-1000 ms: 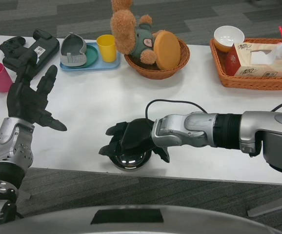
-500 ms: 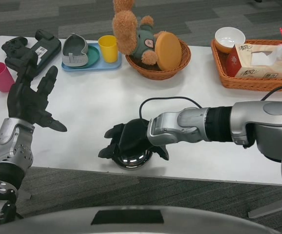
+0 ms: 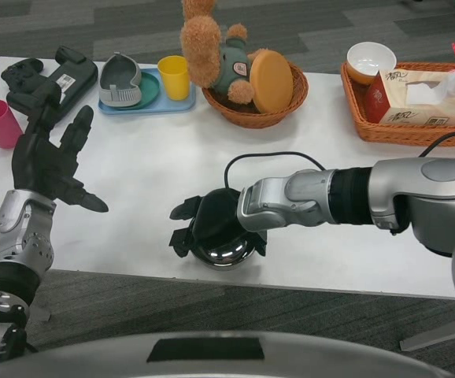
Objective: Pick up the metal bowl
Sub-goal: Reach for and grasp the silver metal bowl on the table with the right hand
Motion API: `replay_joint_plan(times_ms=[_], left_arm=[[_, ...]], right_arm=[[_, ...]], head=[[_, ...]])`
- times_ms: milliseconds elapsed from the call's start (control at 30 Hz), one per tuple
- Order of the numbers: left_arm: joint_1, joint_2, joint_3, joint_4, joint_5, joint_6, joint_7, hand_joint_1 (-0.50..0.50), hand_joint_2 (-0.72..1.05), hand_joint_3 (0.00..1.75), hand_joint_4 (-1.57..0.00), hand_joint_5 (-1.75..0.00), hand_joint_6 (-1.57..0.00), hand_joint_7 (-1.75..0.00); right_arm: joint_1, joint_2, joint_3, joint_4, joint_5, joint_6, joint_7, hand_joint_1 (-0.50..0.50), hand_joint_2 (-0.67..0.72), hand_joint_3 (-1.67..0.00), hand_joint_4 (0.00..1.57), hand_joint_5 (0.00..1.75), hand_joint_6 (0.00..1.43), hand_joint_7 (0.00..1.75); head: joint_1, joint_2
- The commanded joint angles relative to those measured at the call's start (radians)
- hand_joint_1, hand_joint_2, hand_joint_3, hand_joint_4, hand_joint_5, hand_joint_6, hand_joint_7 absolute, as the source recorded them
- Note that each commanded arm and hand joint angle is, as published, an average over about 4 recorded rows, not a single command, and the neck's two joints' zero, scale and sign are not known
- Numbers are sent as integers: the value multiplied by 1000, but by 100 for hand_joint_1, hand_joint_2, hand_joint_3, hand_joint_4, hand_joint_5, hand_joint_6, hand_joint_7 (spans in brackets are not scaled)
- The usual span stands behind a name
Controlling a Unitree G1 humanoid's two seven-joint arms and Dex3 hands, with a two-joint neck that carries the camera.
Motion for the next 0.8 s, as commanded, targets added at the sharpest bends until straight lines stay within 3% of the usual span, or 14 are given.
replay_joint_plan(times_ms=[33, 100, 233, 333, 567, 800], left_arm=[[6, 15, -2, 0, -3, -9, 0, -50, -37, 9, -26, 0, -5, 0], [6, 15, -2, 0, -3, -9, 0, -50, -37, 9, -25, 0, -5, 0], [6, 15, -2, 0, -3, -9, 0, -50, -37, 9, -25, 0, -5, 0], [6, 14, -2, 0, -4, -9, 1, -50, -37, 9, -26, 0, -5, 0], [6, 14, -2, 0, -4, -9, 2, -50, -37, 9, -26, 0, -5, 0], [4, 14, -3, 2, -4, -9, 3, -50, -37, 9, -26, 0, -4, 0]], right_arm=[[18, -4, -19, 7, 10, 4, -2, -27, -51, -91, 16, 0, 46, 168], [29, -4, -35, 10, 10, 4, -2, -30, -53, -99, 20, 5, 63, 168], [47, -8, -64, 17, 10, 4, -2, -39, -54, -103, 38, 32, 106, 173], [57, -12, -80, 19, 10, 4, -2, -42, -54, -103, 56, 46, 128, 168], [64, -17, -92, 27, 12, 4, -2, -42, -49, -111, 116, 97, 140, 166], [67, -19, -92, 25, 16, 5, -2, -46, -48, -119, 141, 121, 143, 157]], head=[[0, -4], [1, -7], [0, -10], [-1, -13], [-4, -21], [-5, -27]])
